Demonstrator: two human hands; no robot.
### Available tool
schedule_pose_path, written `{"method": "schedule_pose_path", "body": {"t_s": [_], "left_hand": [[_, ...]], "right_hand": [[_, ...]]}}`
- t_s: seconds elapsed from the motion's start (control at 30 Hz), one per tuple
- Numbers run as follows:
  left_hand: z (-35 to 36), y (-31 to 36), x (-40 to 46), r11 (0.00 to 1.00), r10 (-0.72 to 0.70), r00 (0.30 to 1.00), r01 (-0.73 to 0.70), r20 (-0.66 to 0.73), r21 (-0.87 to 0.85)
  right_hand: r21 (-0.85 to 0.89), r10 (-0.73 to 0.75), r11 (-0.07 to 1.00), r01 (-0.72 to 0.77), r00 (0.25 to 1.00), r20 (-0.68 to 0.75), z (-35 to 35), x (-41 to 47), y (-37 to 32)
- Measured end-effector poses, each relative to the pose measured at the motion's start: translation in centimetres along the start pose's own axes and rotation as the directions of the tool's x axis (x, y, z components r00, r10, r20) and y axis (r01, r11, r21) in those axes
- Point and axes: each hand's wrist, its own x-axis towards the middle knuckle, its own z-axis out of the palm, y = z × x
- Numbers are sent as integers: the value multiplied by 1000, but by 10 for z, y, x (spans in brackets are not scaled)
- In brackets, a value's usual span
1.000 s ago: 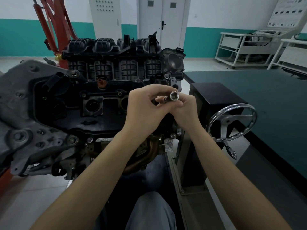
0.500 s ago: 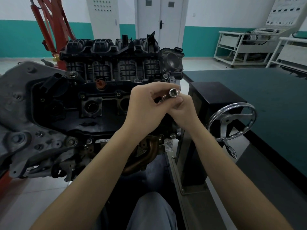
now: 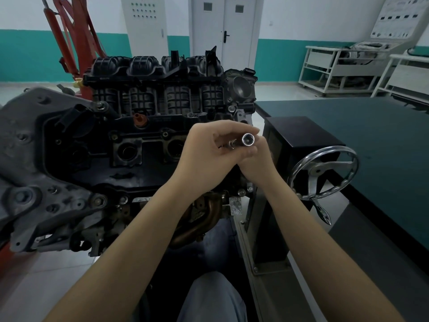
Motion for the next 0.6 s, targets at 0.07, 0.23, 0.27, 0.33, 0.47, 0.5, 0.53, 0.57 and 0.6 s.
{"method": "schedule_pose_path", "body": {"t_s": [0.07, 0.23, 0.27, 0.33, 0.47, 0.5, 0.53, 0.57, 0.6], "left_hand": [[-1, 2, 1, 1000, 0, 999, 0, 43, 19], [1, 1, 1, 993, 24, 997, -15, -77, 117], [1, 1, 1, 996, 21, 996, -13, -87, 91], [-2, -2, 2, 1000, 0, 999, 1, -48, 2], [-7, -2, 1, 1000, 14, 998, -12, 68, -29], [-7, -2, 1, 1000, 15, 998, -16, 53, 15], [-6, -1, 1, 998, 18, 1000, -19, 19, 60], [-5, -1, 1, 996, 21, 999, -19, -25, 91], [-5, -2, 1, 995, 22, 998, -16, -64, 95]], "right_hand": [[20, -10, 1000, 10, 1000, -18, 1, -1, -3], [16, -16, 1000, 16, 1000, 3, 2, 0, -15], [19, -17, 1000, 17, 1000, 2, 2, 0, -14], [14, -19, 1000, 19, 1000, 6, 1, 0, -10], [8, -4, 1000, 4, 1000, -24, 2, 0, -2], [23, -3, 1000, 3, 999, -36, 2, 0, -2], [30, -6, 1000, 7, 999, -46, 2, -1, -1], [34, -14, 999, 16, 999, -52, 2, -1, -1], [38, -30, 999, 32, 998, -54, 2, -1, 0]]}}
